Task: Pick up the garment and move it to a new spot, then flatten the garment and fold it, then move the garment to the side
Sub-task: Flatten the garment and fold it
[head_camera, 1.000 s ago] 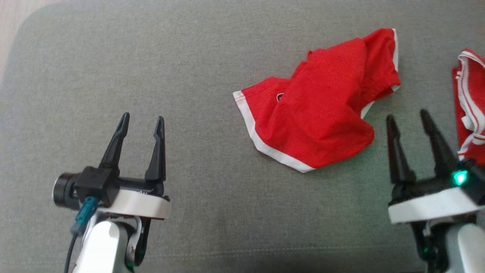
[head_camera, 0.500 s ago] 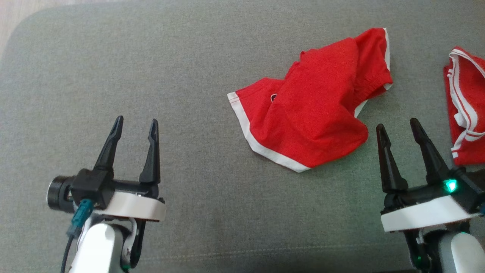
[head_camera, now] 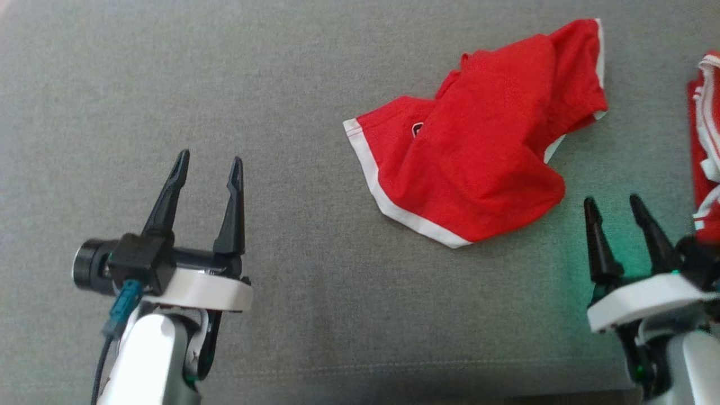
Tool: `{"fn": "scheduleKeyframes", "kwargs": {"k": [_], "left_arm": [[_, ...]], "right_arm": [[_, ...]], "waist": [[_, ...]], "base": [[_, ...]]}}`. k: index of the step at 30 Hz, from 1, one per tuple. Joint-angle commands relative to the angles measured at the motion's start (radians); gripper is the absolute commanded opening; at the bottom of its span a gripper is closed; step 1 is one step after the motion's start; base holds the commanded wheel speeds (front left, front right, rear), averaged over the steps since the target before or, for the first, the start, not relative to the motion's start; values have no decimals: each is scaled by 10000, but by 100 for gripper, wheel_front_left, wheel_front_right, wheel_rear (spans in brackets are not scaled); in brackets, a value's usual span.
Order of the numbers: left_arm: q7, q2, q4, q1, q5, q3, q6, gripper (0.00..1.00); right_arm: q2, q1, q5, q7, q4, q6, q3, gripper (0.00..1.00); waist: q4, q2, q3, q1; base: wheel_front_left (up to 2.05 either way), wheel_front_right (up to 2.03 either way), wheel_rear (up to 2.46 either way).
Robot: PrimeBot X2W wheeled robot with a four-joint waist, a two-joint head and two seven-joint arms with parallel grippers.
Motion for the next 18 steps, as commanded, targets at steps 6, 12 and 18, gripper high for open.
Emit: {"fn": "scheduleKeyframes", "kwargs": {"k": [6, 12, 18], "left_arm": [[-51, 26, -347, -575, 102, 228, 32, 100], [-51, -28, -297, -772, 110, 180, 11, 100], [-51, -60, -261, -841, 116, 187, 9, 100]], "right_arm": [[-487, -1087, 489, 18, 758, -7, 754, 100], [-637, -1692, 1088, 245, 1655, -7, 1471, 100], [-825, -1824, 1406, -35, 1698, -7, 1880, 0]], "waist": [[186, 0, 505, 0], [289, 0, 737, 0], [335, 0, 778, 0]], "base": [[0, 0, 0], [0, 0, 0], [0, 0, 0]]}}
